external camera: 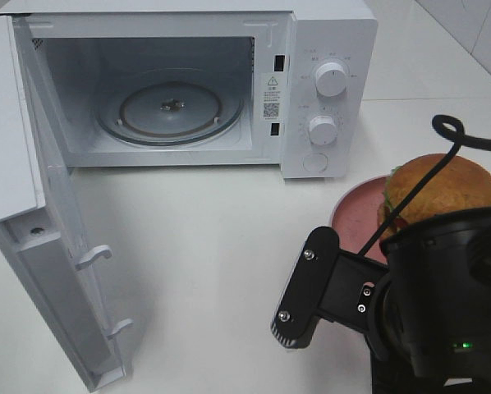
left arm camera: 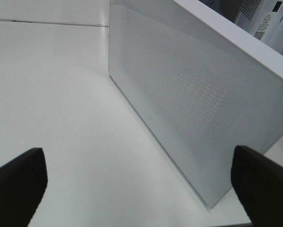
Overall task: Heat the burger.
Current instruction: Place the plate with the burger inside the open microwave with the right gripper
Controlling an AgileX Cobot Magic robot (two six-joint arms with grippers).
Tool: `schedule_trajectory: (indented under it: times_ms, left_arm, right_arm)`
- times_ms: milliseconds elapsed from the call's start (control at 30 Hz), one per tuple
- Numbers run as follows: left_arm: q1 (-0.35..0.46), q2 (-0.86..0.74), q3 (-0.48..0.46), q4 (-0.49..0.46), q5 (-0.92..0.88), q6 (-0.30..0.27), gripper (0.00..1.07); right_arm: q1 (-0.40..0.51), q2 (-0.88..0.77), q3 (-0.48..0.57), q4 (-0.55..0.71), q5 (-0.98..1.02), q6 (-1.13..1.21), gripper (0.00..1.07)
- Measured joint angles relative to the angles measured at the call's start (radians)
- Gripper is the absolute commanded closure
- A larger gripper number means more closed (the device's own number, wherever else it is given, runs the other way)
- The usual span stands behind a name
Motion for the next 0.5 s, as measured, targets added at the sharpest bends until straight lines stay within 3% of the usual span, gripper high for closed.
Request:
schedule_trajectory:
  times_ms: [500]
  left_arm:
    - [0.0,0.0,0.0,0.0,0.0,0.0,0.09]
  right_arm:
    - [0.01,0.0,0.0,-0.067,-0.142,-0.19,1.07]
